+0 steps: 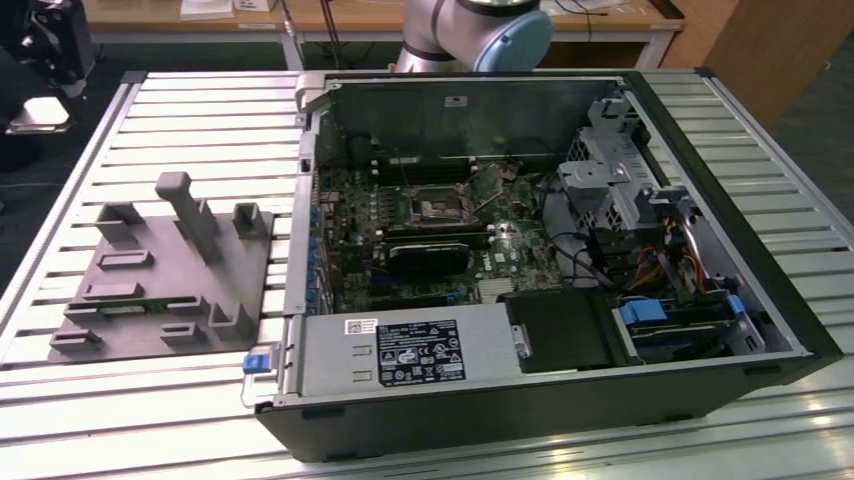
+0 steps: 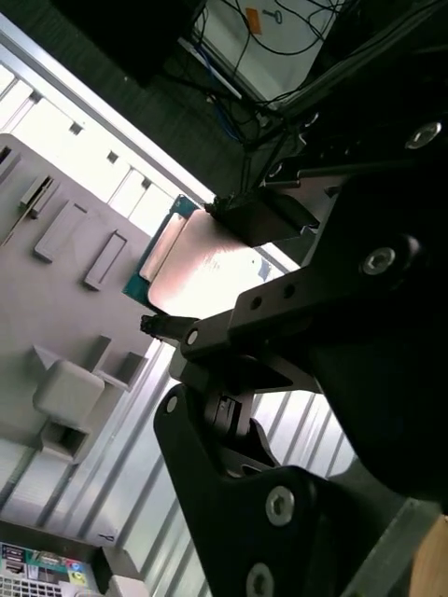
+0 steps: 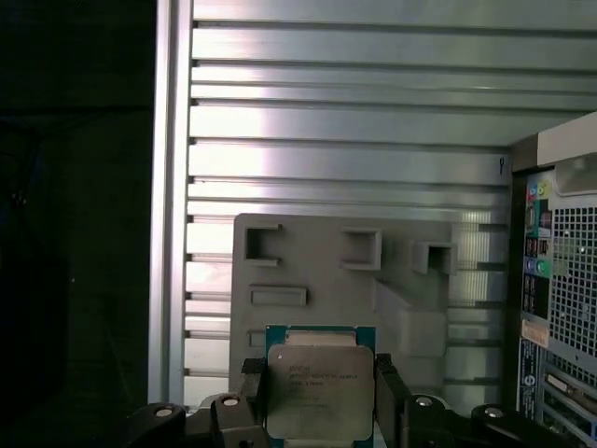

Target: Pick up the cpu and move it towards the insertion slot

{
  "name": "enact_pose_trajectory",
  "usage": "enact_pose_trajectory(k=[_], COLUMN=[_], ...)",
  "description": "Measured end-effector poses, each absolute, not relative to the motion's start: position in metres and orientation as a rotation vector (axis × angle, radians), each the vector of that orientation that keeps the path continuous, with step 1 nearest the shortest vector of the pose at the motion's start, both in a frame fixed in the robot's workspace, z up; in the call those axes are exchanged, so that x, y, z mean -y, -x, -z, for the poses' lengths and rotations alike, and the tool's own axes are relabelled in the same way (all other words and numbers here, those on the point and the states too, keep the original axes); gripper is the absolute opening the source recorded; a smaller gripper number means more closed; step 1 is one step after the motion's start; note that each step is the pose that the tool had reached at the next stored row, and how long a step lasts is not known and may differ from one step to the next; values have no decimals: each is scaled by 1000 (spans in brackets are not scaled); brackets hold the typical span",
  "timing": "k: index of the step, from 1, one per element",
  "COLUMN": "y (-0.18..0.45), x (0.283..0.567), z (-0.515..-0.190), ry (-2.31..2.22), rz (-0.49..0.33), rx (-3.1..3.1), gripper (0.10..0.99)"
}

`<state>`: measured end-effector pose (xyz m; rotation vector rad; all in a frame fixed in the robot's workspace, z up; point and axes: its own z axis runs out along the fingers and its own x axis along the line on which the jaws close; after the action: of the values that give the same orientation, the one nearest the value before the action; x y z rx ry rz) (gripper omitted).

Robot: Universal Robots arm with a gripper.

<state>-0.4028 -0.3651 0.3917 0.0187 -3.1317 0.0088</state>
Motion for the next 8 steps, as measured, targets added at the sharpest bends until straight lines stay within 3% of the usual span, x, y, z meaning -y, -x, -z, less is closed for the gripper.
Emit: enact_pose_trajectory(k=[8], y=[386], x=[365], z=[-392], ry=[-19], rz=[-9], rx=[3132], gripper=[545])
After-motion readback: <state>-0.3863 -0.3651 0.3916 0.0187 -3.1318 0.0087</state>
